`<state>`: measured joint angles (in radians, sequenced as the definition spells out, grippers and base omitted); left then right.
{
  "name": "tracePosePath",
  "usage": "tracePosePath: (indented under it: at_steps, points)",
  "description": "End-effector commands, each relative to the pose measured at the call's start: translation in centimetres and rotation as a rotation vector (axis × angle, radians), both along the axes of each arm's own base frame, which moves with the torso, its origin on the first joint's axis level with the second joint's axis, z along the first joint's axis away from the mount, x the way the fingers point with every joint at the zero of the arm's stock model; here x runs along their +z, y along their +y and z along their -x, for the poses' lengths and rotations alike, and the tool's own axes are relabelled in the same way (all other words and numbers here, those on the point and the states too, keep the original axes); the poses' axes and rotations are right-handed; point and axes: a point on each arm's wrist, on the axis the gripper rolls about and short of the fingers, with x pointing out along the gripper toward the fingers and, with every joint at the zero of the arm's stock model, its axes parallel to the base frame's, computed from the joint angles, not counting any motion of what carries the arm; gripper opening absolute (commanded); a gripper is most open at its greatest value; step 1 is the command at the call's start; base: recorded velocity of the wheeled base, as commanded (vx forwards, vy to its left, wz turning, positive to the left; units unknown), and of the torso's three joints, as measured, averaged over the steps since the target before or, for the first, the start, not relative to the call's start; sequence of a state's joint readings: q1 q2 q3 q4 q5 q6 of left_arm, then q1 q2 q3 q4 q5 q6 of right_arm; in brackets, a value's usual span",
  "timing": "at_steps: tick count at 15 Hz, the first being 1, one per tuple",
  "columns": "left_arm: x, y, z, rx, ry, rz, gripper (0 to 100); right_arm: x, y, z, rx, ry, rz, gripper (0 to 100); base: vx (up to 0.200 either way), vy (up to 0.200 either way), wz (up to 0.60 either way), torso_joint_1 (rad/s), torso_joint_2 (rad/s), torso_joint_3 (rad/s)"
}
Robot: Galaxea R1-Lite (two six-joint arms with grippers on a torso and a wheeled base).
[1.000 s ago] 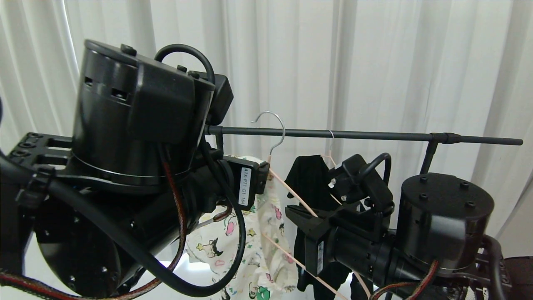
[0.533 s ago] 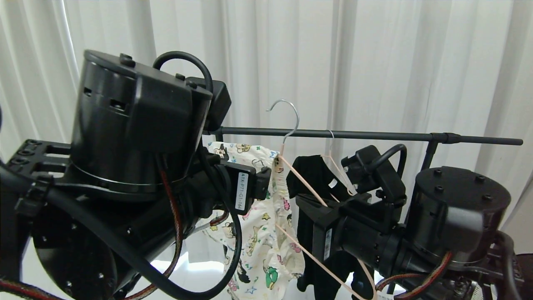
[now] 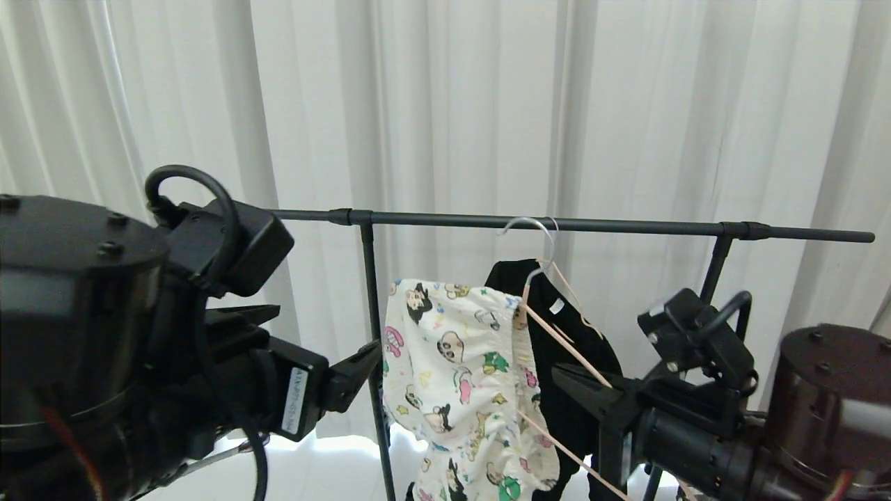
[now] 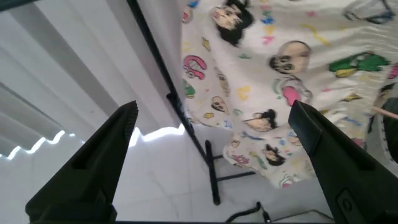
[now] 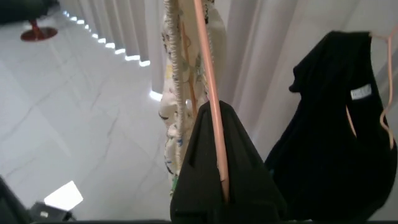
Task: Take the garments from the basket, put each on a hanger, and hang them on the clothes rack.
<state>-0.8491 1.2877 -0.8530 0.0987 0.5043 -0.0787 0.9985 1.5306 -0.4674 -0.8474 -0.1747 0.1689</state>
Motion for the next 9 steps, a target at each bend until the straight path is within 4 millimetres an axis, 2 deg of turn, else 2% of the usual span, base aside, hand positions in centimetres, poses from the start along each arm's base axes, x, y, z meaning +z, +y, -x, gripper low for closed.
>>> tracePosePath:
  at_steps: [1,5,9]
  points:
    - [0.1,2.7,2.0,-0.065,-0.008,0.046,100,-0.5,-3.2,2.4,0.079,-0.011,0.015,0,0.0,0.0,0.0,0.0,0.0,0.0]
    - [-1.9,3.9,3.8,-0.302,0.017,-0.019,100,-1.1,-4.3,4.5,0.178,-0.006,0.021,0,0.0,0.0,0.0,0.0,0.0,0.0]
    - [-3.2,3.3,3.7,-0.537,0.001,-0.02,100,-1.9,-3.8,6.7,0.307,-0.012,0.063,0,0.0,0.0,0.0,0.0,0.0,0.0]
